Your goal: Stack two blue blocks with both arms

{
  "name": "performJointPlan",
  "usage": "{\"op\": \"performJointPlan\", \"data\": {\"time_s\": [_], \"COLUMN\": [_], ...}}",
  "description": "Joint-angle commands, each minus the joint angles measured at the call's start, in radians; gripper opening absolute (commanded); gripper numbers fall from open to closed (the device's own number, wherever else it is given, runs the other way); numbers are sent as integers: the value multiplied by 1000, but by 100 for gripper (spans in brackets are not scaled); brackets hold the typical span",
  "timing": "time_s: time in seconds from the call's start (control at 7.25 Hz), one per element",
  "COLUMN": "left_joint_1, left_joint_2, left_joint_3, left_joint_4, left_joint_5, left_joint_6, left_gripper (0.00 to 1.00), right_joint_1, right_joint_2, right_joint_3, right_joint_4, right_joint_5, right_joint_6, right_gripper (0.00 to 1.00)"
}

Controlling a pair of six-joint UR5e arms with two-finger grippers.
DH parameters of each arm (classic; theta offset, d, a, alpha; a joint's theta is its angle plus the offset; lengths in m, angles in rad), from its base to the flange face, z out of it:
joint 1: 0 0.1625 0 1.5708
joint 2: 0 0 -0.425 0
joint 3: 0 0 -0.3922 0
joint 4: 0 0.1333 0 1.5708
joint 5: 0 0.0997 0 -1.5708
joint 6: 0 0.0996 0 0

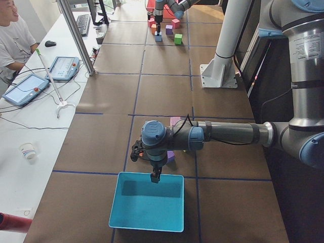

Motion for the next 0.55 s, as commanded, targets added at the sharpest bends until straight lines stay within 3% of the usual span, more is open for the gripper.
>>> {"op": "performJointPlan", "data": {"time_s": [0.0, 0.14, 0.28, 0.41], "left_joint_1": [1, 1, 1, 1], "left_joint_2": [0, 0, 0, 0], "left_joint_3": [-2, -2, -2, -2], "left_joint_4": [0, 0, 0, 0], "left_joint_5": [0, 0, 0, 0], "left_joint_6": [0, 0, 0, 0], "left_gripper": [100, 100, 100, 100], "right_joint_1": [-32, -46, -46, -48], "right_joint_2": [9, 12, 16, 16], "right_joint_3": [-46, -63, -68, -70], "right_joint_4": [1, 1, 0, 0], "right_joint_5": [-18, -19, -18, -15], "right_joint_6": [1, 1, 1, 3], "right_gripper": [99, 96, 78, 38]}}
